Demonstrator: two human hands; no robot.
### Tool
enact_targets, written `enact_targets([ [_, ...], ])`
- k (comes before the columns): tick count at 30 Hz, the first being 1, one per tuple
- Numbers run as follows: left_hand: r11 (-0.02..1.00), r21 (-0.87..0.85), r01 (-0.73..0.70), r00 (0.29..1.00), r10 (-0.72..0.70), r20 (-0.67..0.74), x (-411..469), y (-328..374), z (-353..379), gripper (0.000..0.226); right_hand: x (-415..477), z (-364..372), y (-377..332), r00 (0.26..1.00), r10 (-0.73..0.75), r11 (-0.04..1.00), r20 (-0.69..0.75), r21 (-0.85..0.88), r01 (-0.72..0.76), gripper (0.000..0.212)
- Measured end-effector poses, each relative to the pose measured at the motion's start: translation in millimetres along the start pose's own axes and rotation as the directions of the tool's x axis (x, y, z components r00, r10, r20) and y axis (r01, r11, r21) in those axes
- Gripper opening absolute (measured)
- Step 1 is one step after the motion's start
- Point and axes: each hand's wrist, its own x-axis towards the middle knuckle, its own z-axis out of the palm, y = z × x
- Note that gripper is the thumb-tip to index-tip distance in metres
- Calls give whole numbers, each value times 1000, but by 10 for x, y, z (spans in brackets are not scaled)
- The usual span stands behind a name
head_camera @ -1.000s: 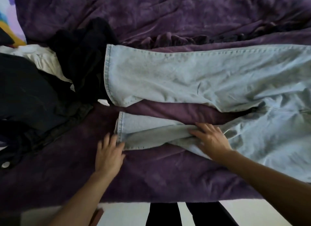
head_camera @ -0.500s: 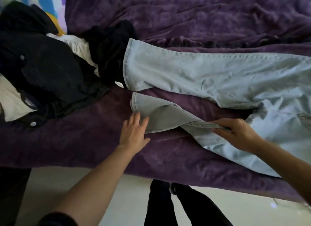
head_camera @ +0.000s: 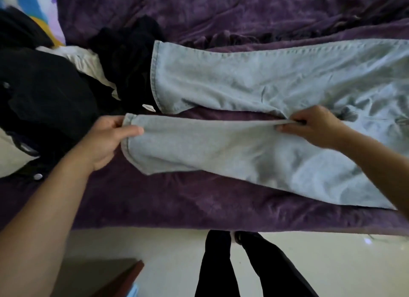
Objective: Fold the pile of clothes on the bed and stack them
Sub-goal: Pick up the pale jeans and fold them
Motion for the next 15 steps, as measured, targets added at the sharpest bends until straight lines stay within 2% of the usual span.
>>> enact_targets([
  [3,990,-71,125,992,-127,-21,281,1,-99,10,455,101,-139,993,86,986,-84,-139,-97,30],
  [5,981,-66,185,972,-192,-134,470,-218,-21,8,571,277,-206,981,135,956,-138,-243,-166,39],
  [7,958,-49,281,936,-285,-207,579,-540,95,14,519,524,-255,973,96,947,-208,-281,-154,44],
  [9,923,25,384,903,-369,-221,568,-861,232,35,328,854,-246,979,6,947,-203,-314,-71,46],
  [10,910,149,386,901,-339,-270,529,-999,290,46,192,1029,-214,989,-7,941,-145,-337,-43,49],
  [12,829,469,305,919,-128,-372,454,-1176,376,52,-94,1344,-95,999,40,923,23,-384,-28,55],
  [14,707,681,190,914,127,-386,386,-1183,484,47,-338,1553,73,984,113,916,140,-398,-49,60],
  [15,656,743,130,904,229,-360,368,-1146,556,46,-431,1600,143,980,131,922,151,-381,-65,61],
])
